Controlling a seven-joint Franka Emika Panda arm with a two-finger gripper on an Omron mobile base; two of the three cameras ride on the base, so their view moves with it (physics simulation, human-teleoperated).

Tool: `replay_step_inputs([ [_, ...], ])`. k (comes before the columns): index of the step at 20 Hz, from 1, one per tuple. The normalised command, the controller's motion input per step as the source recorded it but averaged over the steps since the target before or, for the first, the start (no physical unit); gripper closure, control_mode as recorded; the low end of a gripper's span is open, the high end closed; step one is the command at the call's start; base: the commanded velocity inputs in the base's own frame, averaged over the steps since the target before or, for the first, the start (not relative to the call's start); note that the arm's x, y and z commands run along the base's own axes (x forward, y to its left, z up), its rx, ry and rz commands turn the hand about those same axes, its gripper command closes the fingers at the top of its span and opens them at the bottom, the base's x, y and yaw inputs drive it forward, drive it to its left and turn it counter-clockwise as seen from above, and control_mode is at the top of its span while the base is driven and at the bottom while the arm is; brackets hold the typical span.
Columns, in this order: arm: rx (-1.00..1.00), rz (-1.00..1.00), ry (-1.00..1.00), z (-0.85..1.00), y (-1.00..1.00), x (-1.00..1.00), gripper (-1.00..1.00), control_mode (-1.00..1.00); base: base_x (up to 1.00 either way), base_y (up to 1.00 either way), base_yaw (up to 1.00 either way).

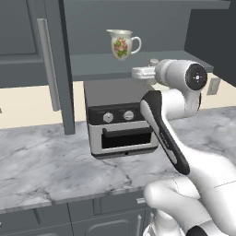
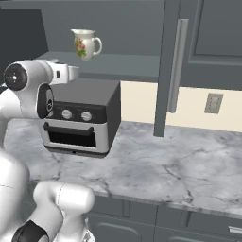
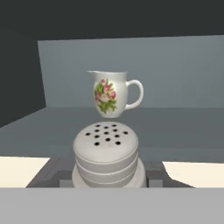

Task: The dining table condiment station is running low on shaker. Refill the condiment station by opening the cabinet and taking the shaker from the cabinet and placing it on the dining table.

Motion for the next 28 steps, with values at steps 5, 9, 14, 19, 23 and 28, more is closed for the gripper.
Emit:
replay_step_inputs([
  [5, 0.00, 0.00, 0.04, -0.32, -0.22, -1.00, 1.00, -1.00, 0.00, 0.00, 0.00],
  [9, -0.04, -0.02, 0.07, -0.31, -0.26, -0.45, 1.00, -1.00, 0.00, 0.00, 0.00],
  [14, 0.00, 0.00, 0.00, 0.00, 0.00, 0.00, 1.00, -1.00, 0.00, 0.00, 0.00],
  [19, 0.00, 0.00, 0.00, 0.00, 0.00, 0.00, 1.00, -1.00, 0.00, 0.00, 0.00],
  [23, 0.00, 0.00, 0.00, 0.00, 0.00, 0.00, 1.00, -1.00, 0.00, 0.00, 0.00],
  [28, 0.00, 0.00, 0.03, -0.02, 0.00, -0.12, 1.00, -1.00, 0.00, 0.00, 0.00],
])
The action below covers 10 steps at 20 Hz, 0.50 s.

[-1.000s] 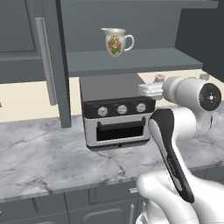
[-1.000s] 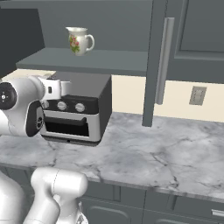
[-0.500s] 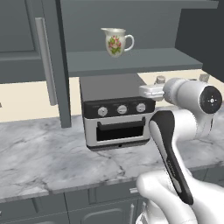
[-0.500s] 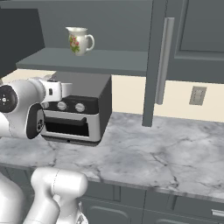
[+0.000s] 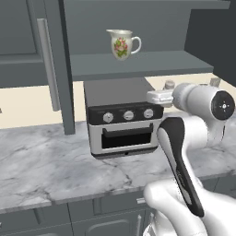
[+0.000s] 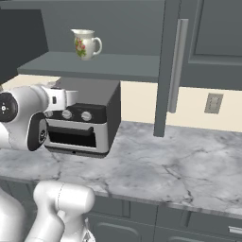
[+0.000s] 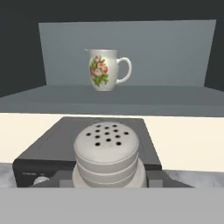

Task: The dining table condiment station is running low on shaker. Refill the condiment station by opening the cabinet and taking the shaker from the cabinet and placing it on the dining table.

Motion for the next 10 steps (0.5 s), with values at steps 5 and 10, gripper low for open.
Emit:
replay_step_inputs([
  [5, 0.00, 0.00, 0.00, 0.00, 0.00, 0.00, 1.00, 1.00, -0.94, -0.06, -0.20],
  [10, 0.00, 0.00, 0.00, 0.00, 0.00, 0.00, 1.00, 1.00, -0.71, -0.09, -0.69],
])
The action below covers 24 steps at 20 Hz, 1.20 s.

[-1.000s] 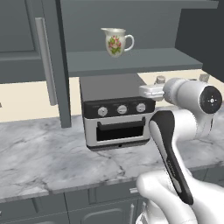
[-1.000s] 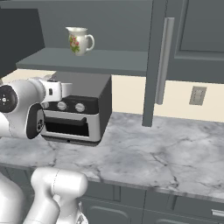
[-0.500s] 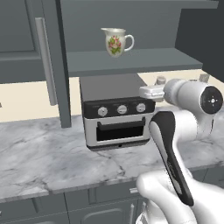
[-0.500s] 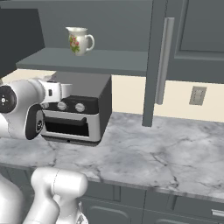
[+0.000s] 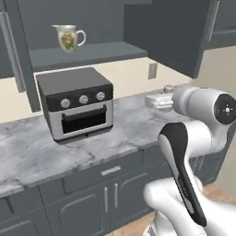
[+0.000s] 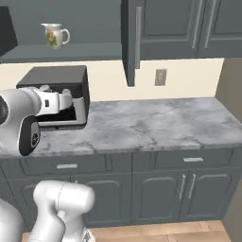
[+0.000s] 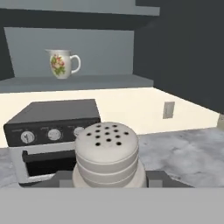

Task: The dining table condiment station is running low on shaker. Refill the condiment station by opening the cabinet and taking the shaker from the cabinet and placing it on the dining table.

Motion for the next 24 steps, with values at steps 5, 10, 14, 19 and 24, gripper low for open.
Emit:
replay_step_inputs([
  [5, 0.00, 0.00, 0.00, 0.00, 0.00, 0.00, 1.00, 1.00, -0.15, 0.00, -0.87],
  [10, 0.00, 0.00, 0.00, 0.00, 0.00, 0.00, 1.00, 1.00, -0.02, -0.03, -0.88],
  [14, 0.00, 0.00, 0.00, 0.00, 0.00, 0.00, 1.00, 1.00, 0.00, -0.11, -0.88],
  [19, 0.00, 0.00, 0.00, 0.00, 0.00, 0.00, 1.00, 1.00, 0.00, -0.24, -0.86],
  [24, 0.00, 0.00, 0.00, 0.00, 0.00, 0.00, 1.00, 1.00, 0.00, -0.23, -0.86],
])
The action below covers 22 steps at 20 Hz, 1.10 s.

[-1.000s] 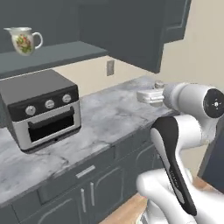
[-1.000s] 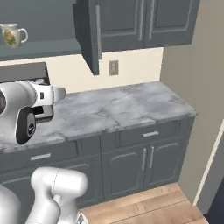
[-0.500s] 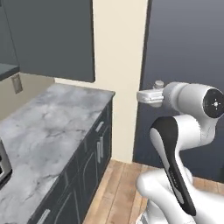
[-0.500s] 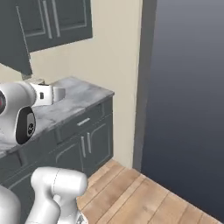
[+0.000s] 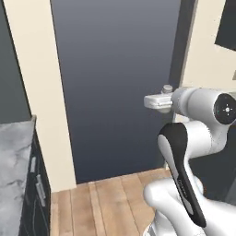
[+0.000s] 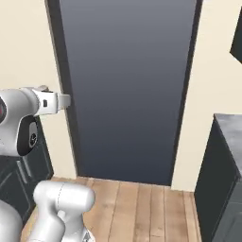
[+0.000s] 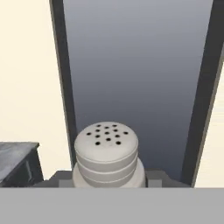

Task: The dining table condiment station is running low on shaker. Refill the condiment station by opening the cabinet and taking the shaker from the cabinet and placing it on the dining table.

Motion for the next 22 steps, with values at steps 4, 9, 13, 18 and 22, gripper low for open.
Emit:
replay_step_inputs([
  [4, 0.00, 0.00, 0.00, 0.00, 0.00, 0.00, 1.00, 1.00, 0.00, -0.18, -0.87],
  [9, 0.00, 0.00, 0.00, 0.00, 0.00, 0.00, 1.00, 1.00, 0.00, -0.20, -0.87],
  [13, 0.00, 0.00, 0.00, 0.00, 0.00, 0.00, 1.00, 1.00, 0.00, -0.35, -0.83],
  [18, 0.00, 0.00, 0.00, 0.00, 0.00, 0.00, 1.00, 1.00, 0.00, -0.37, -0.84],
  [22, 0.00, 0.00, 0.00, 0.00, 0.00, 0.00, 1.00, 1.00, 0.00, -0.30, -0.86],
])
